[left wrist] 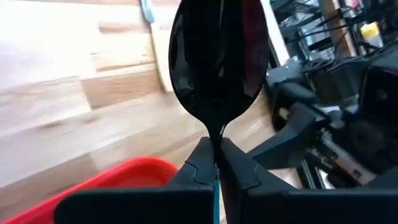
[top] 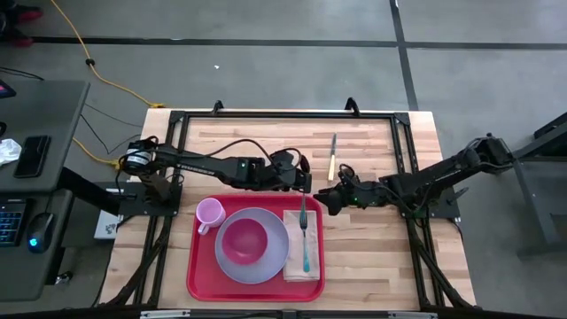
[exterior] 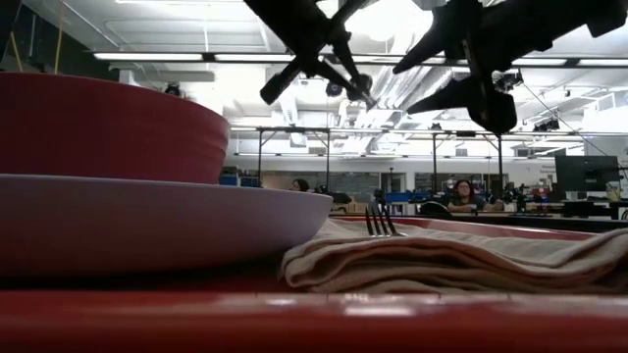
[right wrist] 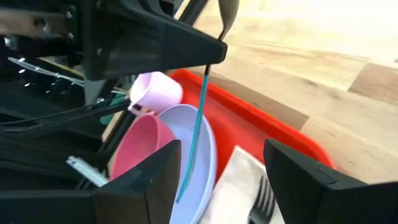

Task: Set up tray
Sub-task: Put the blue spoon beside the blue plate on the peach napkin

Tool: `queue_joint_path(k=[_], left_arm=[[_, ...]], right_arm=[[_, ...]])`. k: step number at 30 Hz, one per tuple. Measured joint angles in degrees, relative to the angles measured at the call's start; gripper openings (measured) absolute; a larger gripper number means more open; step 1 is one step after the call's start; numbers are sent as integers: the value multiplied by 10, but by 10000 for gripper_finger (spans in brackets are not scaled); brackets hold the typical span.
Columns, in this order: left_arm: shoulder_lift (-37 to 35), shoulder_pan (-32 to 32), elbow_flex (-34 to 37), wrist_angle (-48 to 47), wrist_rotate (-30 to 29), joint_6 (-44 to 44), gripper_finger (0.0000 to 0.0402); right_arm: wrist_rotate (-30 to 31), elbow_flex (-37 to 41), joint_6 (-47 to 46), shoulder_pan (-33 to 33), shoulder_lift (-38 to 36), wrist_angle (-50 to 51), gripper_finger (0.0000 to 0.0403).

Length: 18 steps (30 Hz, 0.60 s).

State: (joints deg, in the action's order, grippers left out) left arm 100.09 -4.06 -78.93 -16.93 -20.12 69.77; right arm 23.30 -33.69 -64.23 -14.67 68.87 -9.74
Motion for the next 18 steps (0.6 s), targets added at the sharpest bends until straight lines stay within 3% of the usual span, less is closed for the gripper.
queue_joint_path(k=[6,11,18], left_arm=[[3,12,1,-5,-5,-8,34],[3,12,1,-27,-26,-10,34],[3,15,1,-56,-30,-5,34]], right_arm=[[26,0,-2,-8,67,-48,208],[1,0,0,-2,128,-142,208],[-16,-5,4,17,144,-162,208]])
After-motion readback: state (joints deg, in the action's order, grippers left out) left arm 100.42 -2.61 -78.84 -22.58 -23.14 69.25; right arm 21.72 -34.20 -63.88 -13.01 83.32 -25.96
